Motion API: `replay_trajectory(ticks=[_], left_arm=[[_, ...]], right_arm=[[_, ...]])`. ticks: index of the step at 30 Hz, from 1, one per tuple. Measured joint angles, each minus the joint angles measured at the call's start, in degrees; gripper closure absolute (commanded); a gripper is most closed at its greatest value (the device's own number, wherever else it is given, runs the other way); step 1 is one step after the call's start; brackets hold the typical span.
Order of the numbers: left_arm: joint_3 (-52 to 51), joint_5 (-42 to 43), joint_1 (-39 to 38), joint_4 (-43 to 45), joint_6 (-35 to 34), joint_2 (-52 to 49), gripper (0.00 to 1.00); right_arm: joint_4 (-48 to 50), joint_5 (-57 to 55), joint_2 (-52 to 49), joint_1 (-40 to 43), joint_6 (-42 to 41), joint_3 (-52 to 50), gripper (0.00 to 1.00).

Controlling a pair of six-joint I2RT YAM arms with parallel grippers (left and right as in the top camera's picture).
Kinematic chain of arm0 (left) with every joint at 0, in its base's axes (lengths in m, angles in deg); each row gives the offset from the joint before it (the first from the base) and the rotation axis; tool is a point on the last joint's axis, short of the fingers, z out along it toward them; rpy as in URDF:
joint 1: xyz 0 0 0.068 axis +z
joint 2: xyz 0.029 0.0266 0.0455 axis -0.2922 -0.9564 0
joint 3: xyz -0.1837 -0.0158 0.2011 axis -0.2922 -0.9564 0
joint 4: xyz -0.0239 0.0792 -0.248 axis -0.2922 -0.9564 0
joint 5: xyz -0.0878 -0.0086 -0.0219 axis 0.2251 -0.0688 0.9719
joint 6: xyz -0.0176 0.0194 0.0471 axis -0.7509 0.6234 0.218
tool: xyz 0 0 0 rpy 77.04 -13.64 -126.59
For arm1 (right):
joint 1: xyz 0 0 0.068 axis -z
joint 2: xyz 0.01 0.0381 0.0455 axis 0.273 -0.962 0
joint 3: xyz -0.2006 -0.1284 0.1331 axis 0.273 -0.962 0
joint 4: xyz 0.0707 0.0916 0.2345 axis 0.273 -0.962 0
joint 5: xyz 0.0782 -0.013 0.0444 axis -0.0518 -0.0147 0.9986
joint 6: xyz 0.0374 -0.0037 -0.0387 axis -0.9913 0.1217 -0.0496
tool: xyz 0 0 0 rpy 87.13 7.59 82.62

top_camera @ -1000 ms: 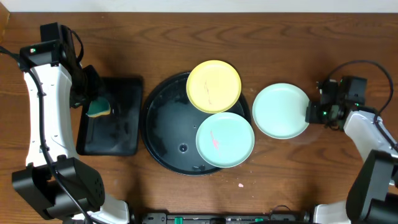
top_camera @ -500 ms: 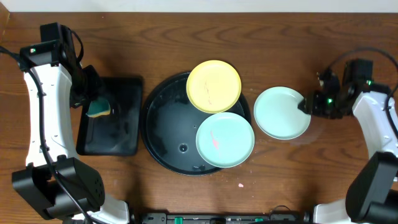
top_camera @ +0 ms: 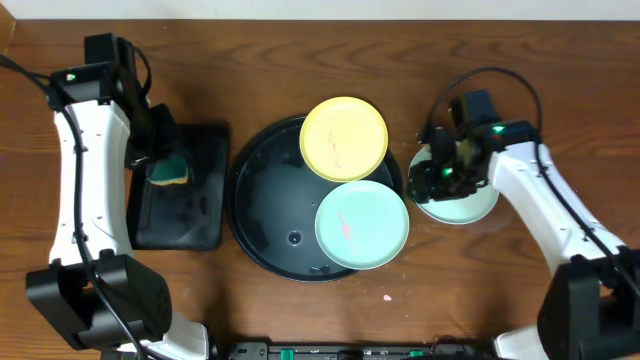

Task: Clean dirty plates on tray and stack at the side
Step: 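Carry the pale green plate right and set it on the table, then grip the rim of the second pale green plate with the right gripper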

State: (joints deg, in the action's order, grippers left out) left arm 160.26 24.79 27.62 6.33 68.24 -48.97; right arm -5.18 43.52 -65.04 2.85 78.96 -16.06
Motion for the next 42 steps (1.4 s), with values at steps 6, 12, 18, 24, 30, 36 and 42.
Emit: replay_trajectory(ticks=[6,12,18,24,30,36,42], left_arm=[[0.0,0.0,-0.3,0.0,0.0,0.0,0.92],[0.0,0.0,-0.3,0.1,0.4,0.0,0.93],[0.0,0.0,-0.3,0.1,0.7,0.0,0.93],[0.0,0.0,-0.3,0.1,0.9,0.0,0.93],[0.0,0.0,-0.3,0.1,0.9,0.0,0.93],[0.0,0.0,-0.3,0.2,0.9,0.0,0.92],[0.0,0.0,-0.3,0.2,0.9,0.0,0.93]], right_arm=[[1.2,-2.6,-4.7,-3.5,-1.0,-0.8,0.50],[1.6,-4.1,-11.0,-5.5,-1.3,-0.9,0.82],[2.0,-4.2,-11.7,-6.6,-1.6,-1.1,0.99],[1.1,-3.3,-11.7,-7.9,-1.6,-0.6,0.99],[2.3,-2.1,-11.6,-13.0,-4.3,7.2,0.99],[9.4,-2.4,-10.9,-17.7,-10.4,10.1,0.99],[13.6,-3.8,-13.5,-23.3,-17.8,10.1,0.99]])
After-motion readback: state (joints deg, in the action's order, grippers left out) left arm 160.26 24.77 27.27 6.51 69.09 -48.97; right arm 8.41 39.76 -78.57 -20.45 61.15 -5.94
